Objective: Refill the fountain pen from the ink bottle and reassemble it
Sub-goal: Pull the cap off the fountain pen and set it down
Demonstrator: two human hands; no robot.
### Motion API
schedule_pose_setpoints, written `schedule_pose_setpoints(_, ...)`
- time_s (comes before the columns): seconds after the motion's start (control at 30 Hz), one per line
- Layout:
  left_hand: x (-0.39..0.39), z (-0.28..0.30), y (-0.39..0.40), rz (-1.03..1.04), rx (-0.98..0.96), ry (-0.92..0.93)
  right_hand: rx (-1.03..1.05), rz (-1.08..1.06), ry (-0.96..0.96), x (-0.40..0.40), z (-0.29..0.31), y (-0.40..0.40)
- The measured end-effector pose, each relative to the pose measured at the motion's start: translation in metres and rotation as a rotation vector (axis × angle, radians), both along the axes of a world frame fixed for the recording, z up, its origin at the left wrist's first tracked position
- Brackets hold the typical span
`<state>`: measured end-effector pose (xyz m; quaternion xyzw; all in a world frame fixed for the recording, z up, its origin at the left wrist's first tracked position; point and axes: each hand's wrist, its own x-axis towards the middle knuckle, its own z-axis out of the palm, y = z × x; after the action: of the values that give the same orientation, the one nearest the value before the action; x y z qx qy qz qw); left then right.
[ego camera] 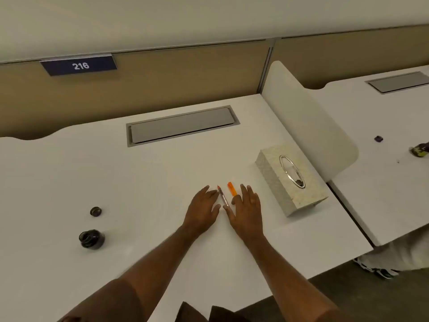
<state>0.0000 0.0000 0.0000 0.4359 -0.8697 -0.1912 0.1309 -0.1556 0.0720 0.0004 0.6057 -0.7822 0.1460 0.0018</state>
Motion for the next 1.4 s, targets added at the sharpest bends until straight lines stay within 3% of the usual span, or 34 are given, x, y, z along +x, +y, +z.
schedule_pose_setpoints(0.33, -0.001, 0.003, 0.0, 0.17, 0.186, 0.092, 0.009, -0.038, 0.006, 0.004, -0.003, -0.013)
schedule_pose_setpoints(0.53, 0.003, 0.027, -0.004, 0.442, 0.532, 0.525, -0.209, -0.032, -0.313, 0.023, 0.02, -0.005)
schedule_pose_setpoints(0.63, 0.01, 0.055, -0.002, 0.463, 0.761, 0.749, -0.252, -0.014, -0.409, 0.038, 0.039, -0.001)
schedule_pose_setpoints(0.73, 0.026, 0.087, 0.006, 0.489, 0.836, 0.935, -0.259, 0.01, -0.51, 0.058, 0.059, 0.004)
schedule_pose_setpoints(0.97, 0.07, 0.148, 0.024, 0.535, 0.778, 1.107, -0.122, 0.011, -1.076, 0.106, 0.128, 0.014)
schedule_pose_setpoints(1.1, 0.097, 0.175, 0.032, 0.441, 0.802, 1.124, 0.124, 0.11, -1.451, 0.125, 0.161, 0.014)
schedule_pose_setpoints(1.27, 0.123, 0.2, 0.044, 0.303, 0.865, 1.173, 0.28, 0.297, -1.703, 0.145, 0.189, 0.015)
schedule_pose_setpoints(1.4, 0.134, 0.215, 0.049, 0.326, 0.73, 1.143, 0.289, 0.314, -1.732, 0.168, 0.2, 0.019)
